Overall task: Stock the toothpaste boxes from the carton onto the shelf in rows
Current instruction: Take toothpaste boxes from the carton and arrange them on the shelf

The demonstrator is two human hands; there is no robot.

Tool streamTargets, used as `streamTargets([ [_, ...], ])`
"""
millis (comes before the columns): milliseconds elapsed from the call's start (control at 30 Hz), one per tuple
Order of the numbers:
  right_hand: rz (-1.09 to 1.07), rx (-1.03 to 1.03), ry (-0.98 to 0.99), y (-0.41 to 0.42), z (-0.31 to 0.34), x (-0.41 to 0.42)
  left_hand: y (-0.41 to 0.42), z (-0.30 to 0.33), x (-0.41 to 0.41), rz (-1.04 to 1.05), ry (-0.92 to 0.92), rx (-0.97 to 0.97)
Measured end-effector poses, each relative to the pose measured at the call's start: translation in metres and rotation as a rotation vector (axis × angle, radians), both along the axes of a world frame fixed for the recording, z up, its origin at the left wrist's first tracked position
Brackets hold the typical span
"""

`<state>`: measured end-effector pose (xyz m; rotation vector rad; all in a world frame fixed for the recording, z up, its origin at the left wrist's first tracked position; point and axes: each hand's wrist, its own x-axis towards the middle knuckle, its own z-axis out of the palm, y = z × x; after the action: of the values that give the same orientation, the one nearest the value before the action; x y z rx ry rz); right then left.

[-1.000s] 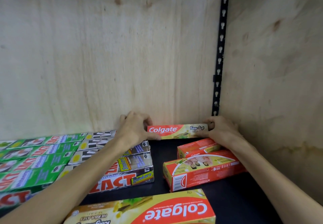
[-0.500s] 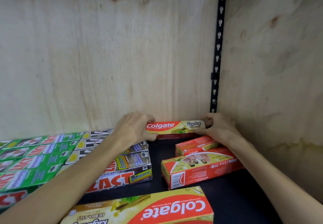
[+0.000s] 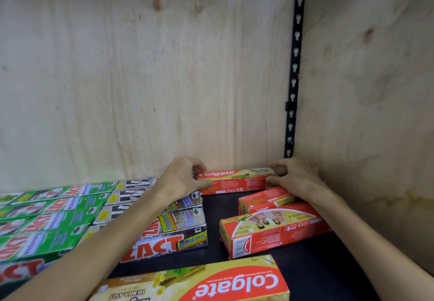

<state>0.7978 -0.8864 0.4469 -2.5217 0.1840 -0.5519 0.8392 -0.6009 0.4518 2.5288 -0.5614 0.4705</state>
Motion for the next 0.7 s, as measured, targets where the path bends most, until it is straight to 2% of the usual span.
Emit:
streamTargets([
  [267, 0.014, 0.022, -0.027, -0.003, -0.003, 0.002, -0.004, -0.002, 0.008, -0.018, 0.126, -0.068],
  [700, 0.071, -0.149, 0.084, -0.007, 0.007, 0.015, -0.003, -0.007, 0.012, 0.098, 0.025, -0.162],
])
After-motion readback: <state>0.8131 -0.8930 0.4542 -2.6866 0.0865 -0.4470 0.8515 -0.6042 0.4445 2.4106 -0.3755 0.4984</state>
